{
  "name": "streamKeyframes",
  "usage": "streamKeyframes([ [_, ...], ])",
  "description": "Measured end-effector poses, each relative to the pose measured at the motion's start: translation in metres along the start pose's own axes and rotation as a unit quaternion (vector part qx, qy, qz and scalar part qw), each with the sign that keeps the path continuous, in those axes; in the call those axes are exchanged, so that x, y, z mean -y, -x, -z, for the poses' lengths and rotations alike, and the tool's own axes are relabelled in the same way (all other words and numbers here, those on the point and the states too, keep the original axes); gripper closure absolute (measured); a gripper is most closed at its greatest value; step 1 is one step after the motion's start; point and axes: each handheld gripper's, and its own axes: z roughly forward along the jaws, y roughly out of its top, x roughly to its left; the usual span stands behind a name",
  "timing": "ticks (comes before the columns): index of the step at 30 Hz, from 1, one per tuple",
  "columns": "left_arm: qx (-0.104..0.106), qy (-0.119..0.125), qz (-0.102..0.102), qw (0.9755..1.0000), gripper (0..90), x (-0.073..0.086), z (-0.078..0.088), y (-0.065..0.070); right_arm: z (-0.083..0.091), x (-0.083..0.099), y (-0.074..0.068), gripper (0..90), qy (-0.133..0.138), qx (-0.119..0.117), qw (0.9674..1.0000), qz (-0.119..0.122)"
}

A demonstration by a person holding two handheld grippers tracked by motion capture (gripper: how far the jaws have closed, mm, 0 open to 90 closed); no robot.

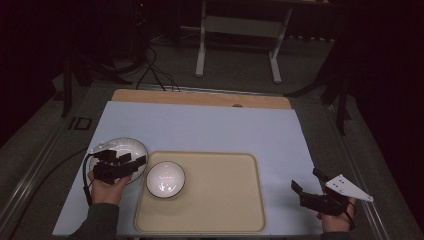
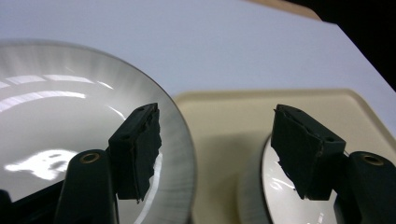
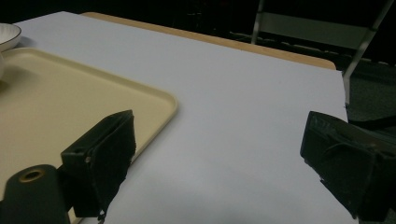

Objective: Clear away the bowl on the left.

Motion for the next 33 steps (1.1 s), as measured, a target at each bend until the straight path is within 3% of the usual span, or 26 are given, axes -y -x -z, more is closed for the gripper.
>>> streamKeyframes([
  [8,-0.040,0.044,-0.016,0.9981,34.0,-0.002,0.015,-0.011,0.000,0.000,0.000,10.1,0.000,0.000,1.0000,0.000],
  [13,-0.063,0.058,-0.027,0.9960,34.0,-0.002,0.021,-0.016,-0.001,0.000,0.000,10.1,0.000,0.000,1.0000,-0.001],
  [20,-0.095,0.088,-0.062,0.9896,34.5,0.000,0.031,-0.022,-0.001,0.000,0.000,10.1,-0.001,0.000,1.0000,0.000],
  [23,-0.105,0.114,-0.074,0.9852,34.4,0.002,0.038,-0.023,0.000,0.000,0.000,10.1,-0.001,0.000,1.0000,-0.001],
  [28,-0.111,0.154,-0.084,0.9783,34.8,0.007,0.053,-0.024,0.001,0.000,0.001,10.1,0.001,0.001,1.0000,-0.003],
  [33,-0.115,0.168,-0.100,0.9740,35.6,0.012,0.060,-0.022,0.002,0.000,0.001,10.1,0.002,0.002,1.0000,-0.005],
])
